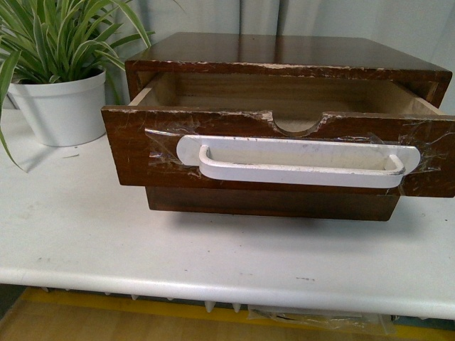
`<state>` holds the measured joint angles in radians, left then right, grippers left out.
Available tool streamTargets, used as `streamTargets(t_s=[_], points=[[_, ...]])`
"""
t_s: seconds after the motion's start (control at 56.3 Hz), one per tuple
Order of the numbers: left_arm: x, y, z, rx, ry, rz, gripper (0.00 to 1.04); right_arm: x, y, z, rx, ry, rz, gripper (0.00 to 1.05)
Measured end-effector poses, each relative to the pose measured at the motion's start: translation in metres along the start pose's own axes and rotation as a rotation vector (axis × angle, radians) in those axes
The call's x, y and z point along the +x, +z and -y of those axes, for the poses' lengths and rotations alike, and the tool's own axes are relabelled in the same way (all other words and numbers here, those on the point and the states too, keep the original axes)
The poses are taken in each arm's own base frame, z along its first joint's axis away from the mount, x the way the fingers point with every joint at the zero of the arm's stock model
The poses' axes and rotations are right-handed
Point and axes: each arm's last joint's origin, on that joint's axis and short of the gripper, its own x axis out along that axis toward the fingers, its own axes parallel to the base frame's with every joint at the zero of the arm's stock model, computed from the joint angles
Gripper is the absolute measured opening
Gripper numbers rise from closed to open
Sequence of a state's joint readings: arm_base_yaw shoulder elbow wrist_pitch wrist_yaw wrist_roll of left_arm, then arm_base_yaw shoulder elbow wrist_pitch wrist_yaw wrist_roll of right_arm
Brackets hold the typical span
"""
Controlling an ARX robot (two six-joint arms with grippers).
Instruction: Open drawer
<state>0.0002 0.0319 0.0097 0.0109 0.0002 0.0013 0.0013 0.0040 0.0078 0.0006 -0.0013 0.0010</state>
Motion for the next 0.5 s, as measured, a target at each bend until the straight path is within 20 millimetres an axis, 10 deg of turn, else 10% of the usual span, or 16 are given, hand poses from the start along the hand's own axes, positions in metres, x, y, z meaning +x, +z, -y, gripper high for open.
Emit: streamTargets(t_s=[0.355, 0.497], points=[[-0.0017, 0.0013, 0.0, -0.002, 0.0, 0.018, 0.05, 0.0, -0.0001, 0.0, 0.0, 0.0, 0.0, 0.01], [-0.0017, 0.0013, 0.0, -0.002, 0.0, 0.019, 0.3, 0.0, 0.0, 0.0, -0.001, 0.0, 0.0, 0.23]])
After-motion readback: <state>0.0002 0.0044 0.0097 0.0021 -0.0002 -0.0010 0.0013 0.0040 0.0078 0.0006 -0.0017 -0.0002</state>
